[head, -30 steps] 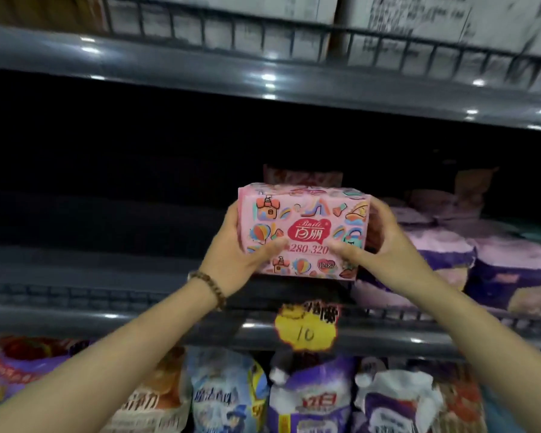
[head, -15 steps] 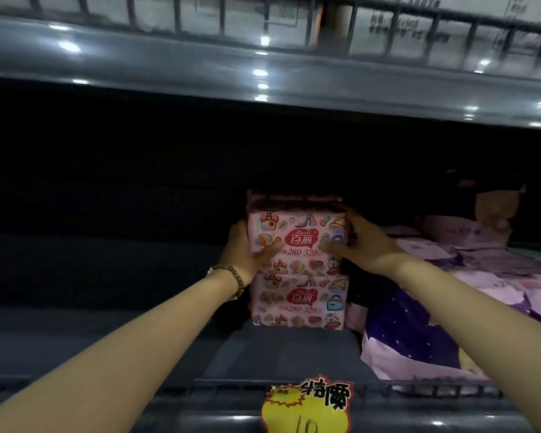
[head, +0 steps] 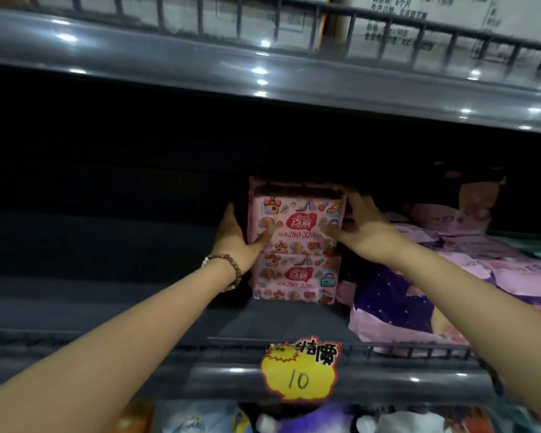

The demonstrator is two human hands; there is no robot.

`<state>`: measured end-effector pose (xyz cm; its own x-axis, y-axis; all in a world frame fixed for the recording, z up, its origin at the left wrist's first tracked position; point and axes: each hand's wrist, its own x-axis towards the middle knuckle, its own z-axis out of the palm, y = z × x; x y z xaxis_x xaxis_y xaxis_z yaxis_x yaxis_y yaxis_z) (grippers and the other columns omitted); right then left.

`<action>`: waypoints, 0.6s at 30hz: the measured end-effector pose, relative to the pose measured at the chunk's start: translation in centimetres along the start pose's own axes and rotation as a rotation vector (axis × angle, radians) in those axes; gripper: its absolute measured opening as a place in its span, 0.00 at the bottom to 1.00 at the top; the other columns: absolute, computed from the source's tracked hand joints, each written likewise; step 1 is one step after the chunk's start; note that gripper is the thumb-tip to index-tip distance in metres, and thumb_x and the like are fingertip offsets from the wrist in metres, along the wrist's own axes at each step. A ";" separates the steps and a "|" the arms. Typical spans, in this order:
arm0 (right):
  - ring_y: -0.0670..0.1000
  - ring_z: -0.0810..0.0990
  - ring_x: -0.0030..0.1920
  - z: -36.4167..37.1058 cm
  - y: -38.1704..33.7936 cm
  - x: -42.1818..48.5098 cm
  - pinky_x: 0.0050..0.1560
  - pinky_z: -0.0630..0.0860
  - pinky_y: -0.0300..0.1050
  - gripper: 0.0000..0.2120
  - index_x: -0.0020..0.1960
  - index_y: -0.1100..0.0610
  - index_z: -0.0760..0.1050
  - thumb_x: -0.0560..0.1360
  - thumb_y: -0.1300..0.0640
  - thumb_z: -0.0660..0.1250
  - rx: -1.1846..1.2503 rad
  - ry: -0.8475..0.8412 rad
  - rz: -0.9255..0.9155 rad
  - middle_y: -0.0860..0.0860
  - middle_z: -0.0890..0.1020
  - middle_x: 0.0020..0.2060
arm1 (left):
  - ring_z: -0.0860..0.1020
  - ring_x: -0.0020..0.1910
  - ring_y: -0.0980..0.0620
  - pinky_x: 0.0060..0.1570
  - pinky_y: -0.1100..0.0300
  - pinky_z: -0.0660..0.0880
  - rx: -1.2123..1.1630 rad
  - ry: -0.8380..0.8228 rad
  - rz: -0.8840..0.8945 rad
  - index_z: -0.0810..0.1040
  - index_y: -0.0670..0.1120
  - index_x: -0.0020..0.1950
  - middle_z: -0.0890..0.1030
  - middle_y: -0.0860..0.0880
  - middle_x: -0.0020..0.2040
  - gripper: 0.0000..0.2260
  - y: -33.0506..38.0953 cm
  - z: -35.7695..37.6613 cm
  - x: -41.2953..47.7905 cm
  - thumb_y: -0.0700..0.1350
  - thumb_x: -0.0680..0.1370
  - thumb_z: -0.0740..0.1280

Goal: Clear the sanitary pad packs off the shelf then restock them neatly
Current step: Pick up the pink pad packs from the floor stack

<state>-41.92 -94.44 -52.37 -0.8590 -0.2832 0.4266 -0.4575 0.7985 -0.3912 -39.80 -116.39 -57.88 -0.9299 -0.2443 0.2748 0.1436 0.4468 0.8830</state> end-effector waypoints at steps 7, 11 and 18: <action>0.49 0.59 0.74 0.7 -5.1 -12.2 0.72 0.54 0.41 0.30 0.76 0.49 0.58 0.77 0.43 0.63 -0.162 -0.131 -0.308 0.48 0.61 0.75 | 0.66 0.69 0.55 0.68 0.61 0.63 0.135 -0.046 0.202 0.64 0.48 0.72 0.69 0.52 0.69 0.23 -3.3 -2.2 -13.8 0.50 0.78 0.64; 0.43 0.54 0.75 6.6 -5.2 -21.0 0.72 0.46 0.33 0.30 0.76 0.47 0.58 0.77 0.38 0.58 -0.099 -0.339 -0.342 0.42 0.56 0.75 | 0.71 0.64 0.58 0.64 0.66 0.66 0.196 -0.156 0.152 0.69 0.49 0.69 0.72 0.56 0.64 0.21 -8.7 -1.4 -22.1 0.54 0.78 0.62; 0.49 0.56 0.76 18.6 -0.3 -30.2 0.73 0.55 0.40 0.27 0.75 0.51 0.60 0.79 0.46 0.61 -0.031 -0.688 -0.064 0.48 0.57 0.77 | 0.70 0.67 0.49 0.66 0.57 0.68 0.469 -0.426 -0.344 0.62 0.49 0.74 0.67 0.49 0.71 0.22 -22.7 1.5 -31.7 0.50 0.80 0.59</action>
<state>-20.14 -96.03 -80.31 -0.7858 -0.5947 -0.1701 -0.5141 0.7808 -0.3550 -14.04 -117.50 -87.21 -0.9613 -0.1238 -0.2462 -0.2529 0.7508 0.6102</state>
